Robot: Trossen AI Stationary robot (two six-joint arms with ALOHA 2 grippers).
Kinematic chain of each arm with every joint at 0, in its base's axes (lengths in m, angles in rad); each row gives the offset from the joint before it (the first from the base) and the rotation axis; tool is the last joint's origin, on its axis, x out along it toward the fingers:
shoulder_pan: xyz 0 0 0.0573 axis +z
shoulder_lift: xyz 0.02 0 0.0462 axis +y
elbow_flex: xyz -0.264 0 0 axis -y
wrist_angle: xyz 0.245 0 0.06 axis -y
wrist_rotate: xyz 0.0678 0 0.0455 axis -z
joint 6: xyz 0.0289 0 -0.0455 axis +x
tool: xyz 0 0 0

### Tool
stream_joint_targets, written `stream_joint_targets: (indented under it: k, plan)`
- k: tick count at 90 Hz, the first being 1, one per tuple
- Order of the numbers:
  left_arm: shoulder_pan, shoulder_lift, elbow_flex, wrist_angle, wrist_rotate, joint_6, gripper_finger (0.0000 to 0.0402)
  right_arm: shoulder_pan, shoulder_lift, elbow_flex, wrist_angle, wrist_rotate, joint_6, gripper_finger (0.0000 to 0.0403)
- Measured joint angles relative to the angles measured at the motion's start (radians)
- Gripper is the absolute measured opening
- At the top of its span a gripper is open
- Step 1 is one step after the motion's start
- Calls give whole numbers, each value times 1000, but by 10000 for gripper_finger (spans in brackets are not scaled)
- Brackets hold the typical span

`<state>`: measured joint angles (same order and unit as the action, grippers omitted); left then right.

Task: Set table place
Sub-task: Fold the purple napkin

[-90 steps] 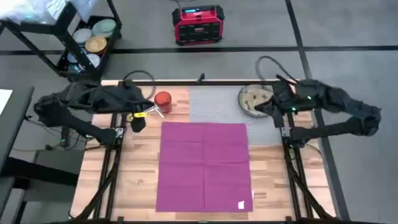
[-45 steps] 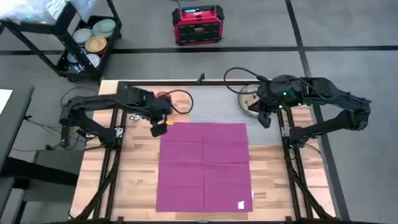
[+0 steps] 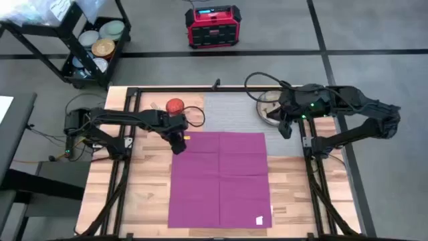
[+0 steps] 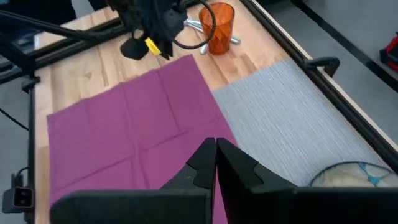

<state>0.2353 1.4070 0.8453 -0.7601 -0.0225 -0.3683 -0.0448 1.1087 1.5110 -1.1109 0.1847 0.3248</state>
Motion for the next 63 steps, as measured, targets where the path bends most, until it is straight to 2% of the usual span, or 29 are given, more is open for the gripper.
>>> stream_joint_targets:
  k: [14, 24, 47, 63]
  plan:
    - [30, -1, -34, 36, 4, -11, 100, 0, 16, 0, 5, 5, 0, 0]
    - [38, 0, -69, 110, -3, -20, 116, 0, 28, -20, 25, 5, -1, 0]
    - [38, 0, -158, 198, -61, -81, 108, 0, 4, -196, 163, 2, 30, 0]
    - [38, 0, -183, 213, -113, -99, 106, 0, -4, -256, 238, -11, 50, 0]
